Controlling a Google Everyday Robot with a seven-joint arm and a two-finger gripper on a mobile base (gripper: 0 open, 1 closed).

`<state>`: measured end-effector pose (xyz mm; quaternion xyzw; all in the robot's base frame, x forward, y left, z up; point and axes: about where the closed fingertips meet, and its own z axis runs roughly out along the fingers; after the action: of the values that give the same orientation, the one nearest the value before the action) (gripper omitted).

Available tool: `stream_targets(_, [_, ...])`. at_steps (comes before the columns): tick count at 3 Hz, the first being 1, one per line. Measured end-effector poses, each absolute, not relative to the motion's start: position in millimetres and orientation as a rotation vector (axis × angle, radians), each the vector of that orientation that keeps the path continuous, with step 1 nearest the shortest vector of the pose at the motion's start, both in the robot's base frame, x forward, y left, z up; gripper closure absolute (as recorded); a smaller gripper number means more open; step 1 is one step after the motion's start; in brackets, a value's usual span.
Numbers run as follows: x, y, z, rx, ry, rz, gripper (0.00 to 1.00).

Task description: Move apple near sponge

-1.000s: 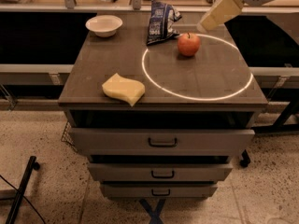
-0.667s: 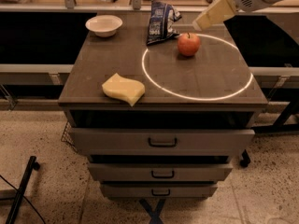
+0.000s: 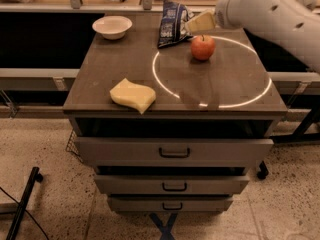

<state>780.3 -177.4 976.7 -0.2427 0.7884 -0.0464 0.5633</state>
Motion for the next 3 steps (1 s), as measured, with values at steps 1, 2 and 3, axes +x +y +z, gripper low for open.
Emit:
stream_targets(1, [811, -163, 938, -0.406, 1.907, 0.055, 0.00])
stream_targets(2, [812, -163, 932, -0.391, 1.923, 0.074, 0.00])
stream_targets(3, [810, -167, 918, -0.418, 1.985, 0.118, 0.00])
